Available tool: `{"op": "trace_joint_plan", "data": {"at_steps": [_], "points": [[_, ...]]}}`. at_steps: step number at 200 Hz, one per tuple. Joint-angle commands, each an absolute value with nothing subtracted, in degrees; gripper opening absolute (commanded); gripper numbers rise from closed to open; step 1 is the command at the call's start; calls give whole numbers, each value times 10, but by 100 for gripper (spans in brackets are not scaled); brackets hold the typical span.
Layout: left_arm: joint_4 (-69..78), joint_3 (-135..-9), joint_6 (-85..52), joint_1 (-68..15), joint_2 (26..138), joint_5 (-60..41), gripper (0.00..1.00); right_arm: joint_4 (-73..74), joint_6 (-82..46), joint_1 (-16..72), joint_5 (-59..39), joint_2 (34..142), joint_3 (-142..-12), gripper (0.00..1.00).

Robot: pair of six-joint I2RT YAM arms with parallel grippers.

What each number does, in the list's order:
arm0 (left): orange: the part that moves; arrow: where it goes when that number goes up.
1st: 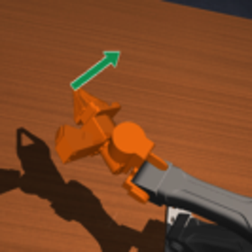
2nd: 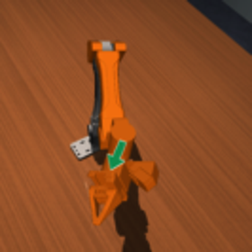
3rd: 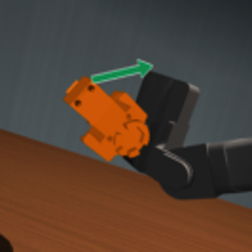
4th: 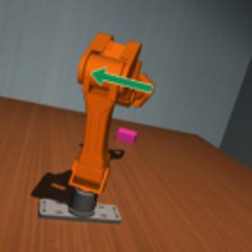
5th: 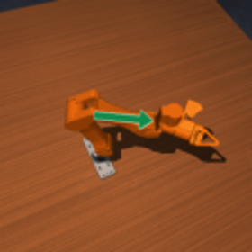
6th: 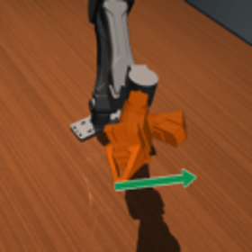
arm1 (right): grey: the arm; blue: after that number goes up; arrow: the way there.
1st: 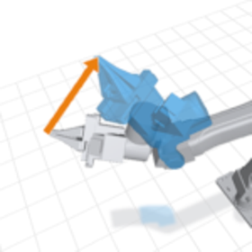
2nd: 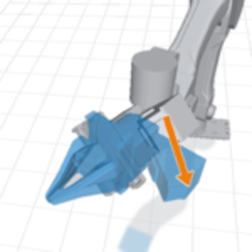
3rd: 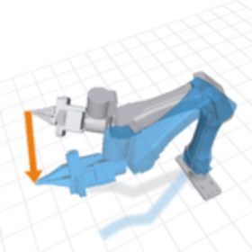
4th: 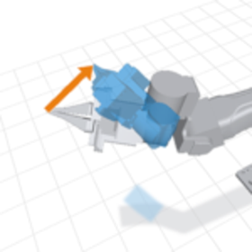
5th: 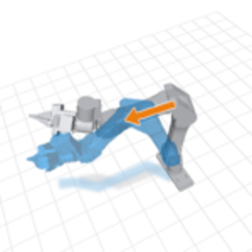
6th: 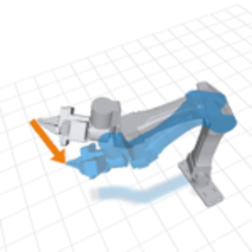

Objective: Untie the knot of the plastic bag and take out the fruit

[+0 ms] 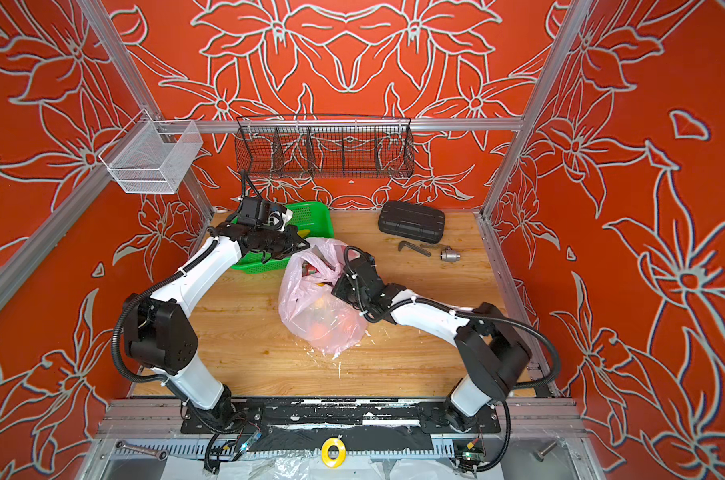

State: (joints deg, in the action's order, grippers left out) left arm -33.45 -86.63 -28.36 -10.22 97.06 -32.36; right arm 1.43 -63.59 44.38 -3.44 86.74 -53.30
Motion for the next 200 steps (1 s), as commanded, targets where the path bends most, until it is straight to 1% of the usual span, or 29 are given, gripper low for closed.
{"op": "trace_joint_plan", "data": {"at_steps": [1,21,44,63,82,118,121,133,143,152,156,160,162,169,175,189,200], "points": [[-345,-879,-279,-98,979,-305,0,-35,-605,445,-29,800,-491,0],[-347,-878,-277,-98,982,-297,0,-101,-578,458,-52,751,-455,0],[-348,-876,-277,-96,986,-293,0,-168,-564,484,-74,730,-401,0],[-342,-870,-280,-95,987,-291,0,-189,-553,500,-92,737,-373,0],[-339,-868,-282,-94,990,-292,0,-224,-551,512,-83,755,-368,0],[-338,-871,-280,-94,996,-301,0,-242,-544,533,-71,771,-375,0],[-337,-871,-280,-94,996,-304,2,-246,-541,534,-69,770,-378,4],[-338,-870,-280,-94,993,-315,22,-265,-529,534,-55,760,-393,22],[-338,-871,-281,-94,987,-327,37,-286,-521,534,-32,746,-409,32],[-340,-868,-283,-94,978,-333,48,-307,-513,534,-5,730,-421,42],[-340,-864,-285,-94,973,-333,52,-319,-508,534,13,719,-428,49],[-340,-859,-287,-94,966,-333,55,-327,-505,534,25,712,-434,52],[-339,-857,-288,-94,963,-333,57,-332,-504,534,33,708,-437,55],[-337,-848,-290,-94,949,-332,62,-351,-497,533,64,694,-449,64],[-336,-840,-293,-95,937,-330,65,-359,-486,533,85,679,-459,70],[-339,-820,-296,-95,904,-321,71,-358,-450,534,121,646,-480,81],[-346,-805,-297,-95,875,-310,74,-343,-419,533,138,620,-494,87]]}}
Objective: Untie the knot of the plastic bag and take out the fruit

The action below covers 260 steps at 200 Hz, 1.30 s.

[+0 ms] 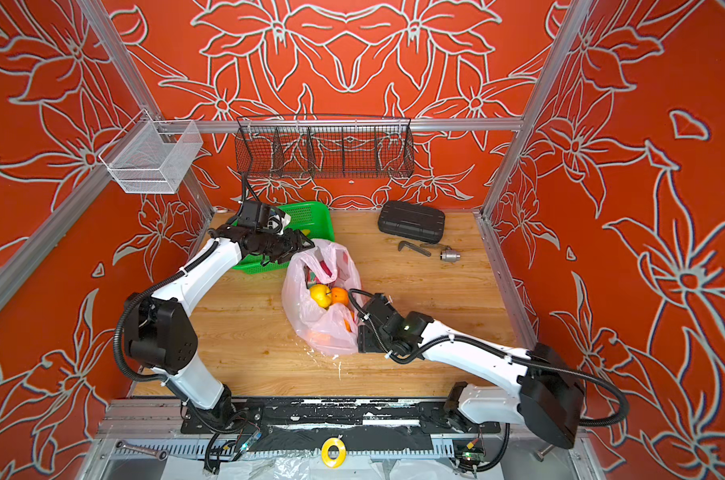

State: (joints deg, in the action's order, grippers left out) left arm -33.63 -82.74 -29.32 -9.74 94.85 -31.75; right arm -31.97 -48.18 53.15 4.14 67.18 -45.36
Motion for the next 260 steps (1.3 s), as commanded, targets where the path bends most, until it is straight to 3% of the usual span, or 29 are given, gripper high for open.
{"op": "trace_joint_plan", "data": {"at_steps": [1,33,85,115,140,172,188,208,224,245,260], "points": [[-347,-804,-297,-95,873,-309,74,-341,-417,533,139,618,-495,87],[-373,-755,-302,-101,792,-266,84,-276,-326,532,154,603,-550,95],[-459,-680,-302,-125,693,-160,87,-258,-194,532,42,754,-690,75],[-478,-633,-310,-130,679,-192,85,-287,-185,523,8,855,-755,65],[-434,-598,-303,-136,691,-303,83,-279,-214,515,-7,918,-777,58],[-443,-600,-295,-148,718,-293,80,-225,-283,505,-20,959,-755,60],[-437,-593,-297,-148,725,-290,74,-192,-315,503,-27,970,-739,66],[-417,-574,-306,-148,730,-292,56,-152,-355,503,-21,975,-720,72],[-417,-563,-306,-148,737,-281,35,-125,-381,502,-5,981,-707,76],[-427,-554,-309,-148,741,-274,1,-101,-405,499,5,994,-701,81],[-455,-552,-310,-148,739,-250,0,-100,-409,498,5,1007,-708,85]]}}
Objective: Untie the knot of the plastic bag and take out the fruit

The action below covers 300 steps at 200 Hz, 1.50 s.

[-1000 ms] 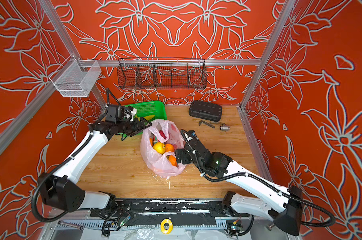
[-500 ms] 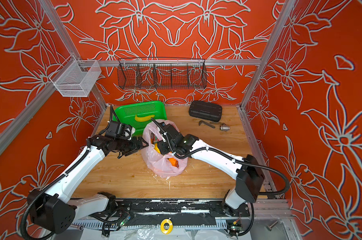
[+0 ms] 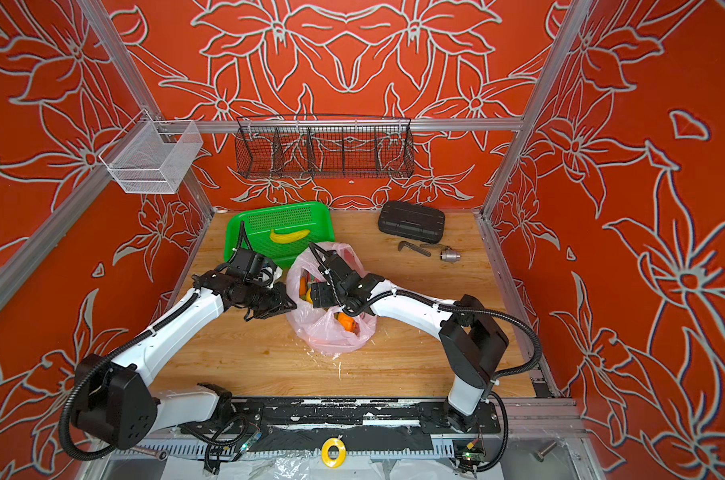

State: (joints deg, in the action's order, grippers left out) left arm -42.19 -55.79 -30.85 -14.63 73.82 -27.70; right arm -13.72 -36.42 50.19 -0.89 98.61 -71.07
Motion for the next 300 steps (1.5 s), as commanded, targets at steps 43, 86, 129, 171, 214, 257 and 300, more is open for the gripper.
{"op": "trace_joint_plan", "data": {"at_steps": [43,86,129,171,214,257,300], "points": [[-488,-538,-311,-149,732,-216,0,-103,-414,498,11,1043,-724,94],[-476,-532,-312,-148,730,-214,0,-84,-418,497,-9,1069,-728,85],[-465,-536,-309,-148,730,-213,0,-59,-411,497,0,1035,-700,70],[-434,-542,-297,-148,711,-225,1,-51,-401,498,-15,970,-664,64],[-414,-568,-304,-148,708,-242,6,-56,-396,500,-47,901,-628,63],[-416,-582,-304,-151,717,-232,12,-28,-381,501,-49,843,-596,64],[-438,-600,-294,-152,693,-193,45,-25,-364,500,-66,792,-582,64]]}}
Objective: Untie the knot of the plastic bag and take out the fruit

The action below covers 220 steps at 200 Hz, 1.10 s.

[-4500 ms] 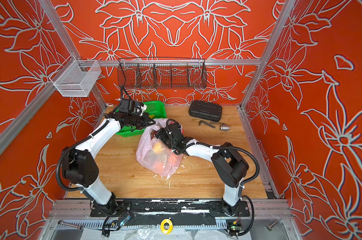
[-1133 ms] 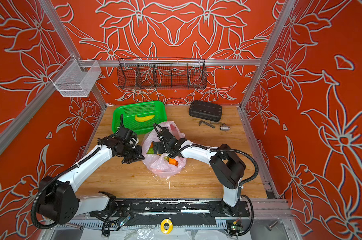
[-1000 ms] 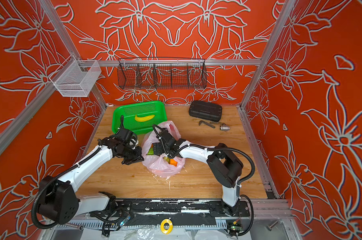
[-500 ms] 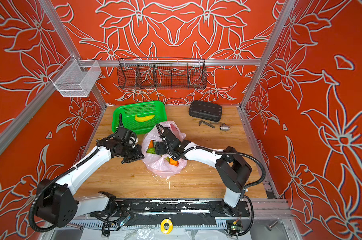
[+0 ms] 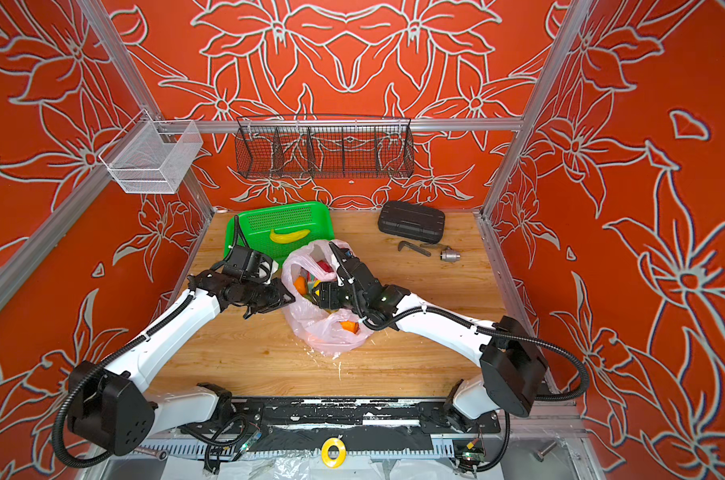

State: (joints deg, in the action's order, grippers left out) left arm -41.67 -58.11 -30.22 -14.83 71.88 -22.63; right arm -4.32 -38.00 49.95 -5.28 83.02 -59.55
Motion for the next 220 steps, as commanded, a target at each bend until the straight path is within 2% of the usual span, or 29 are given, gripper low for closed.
{"op": "trace_joint_plan", "data": {"at_steps": [1,20,47,77,105,127,143,192,220], "points": [[-438,-601,-294,-152,692,-191,45,-26,-364,500,-66,790,-582,64],[-440,-612,-287,-152,669,-168,53,-34,-360,498,-57,758,-579,64],[-400,-626,-267,-152,636,-184,59,-49,-360,491,-64,729,-600,65],[-328,-642,-233,-164,604,-217,63,-53,-383,471,-94,716,-638,64],[-271,-663,-194,-194,592,-199,65,-35,-438,430,-160,722,-671,61],[-225,-669,-156,-210,609,-194,68,-115,-444,409,-200,748,-731,60],[-222,-685,-142,-221,635,-191,69,-131,-439,408,-215,744,-726,61],[-225,-746,-92,-272,687,-194,69,-211,-417,367,-130,680,-748,60],[-166,-737,-7,-302,687,-198,73,-217,-442,336,-150,714,-815,59]]}}
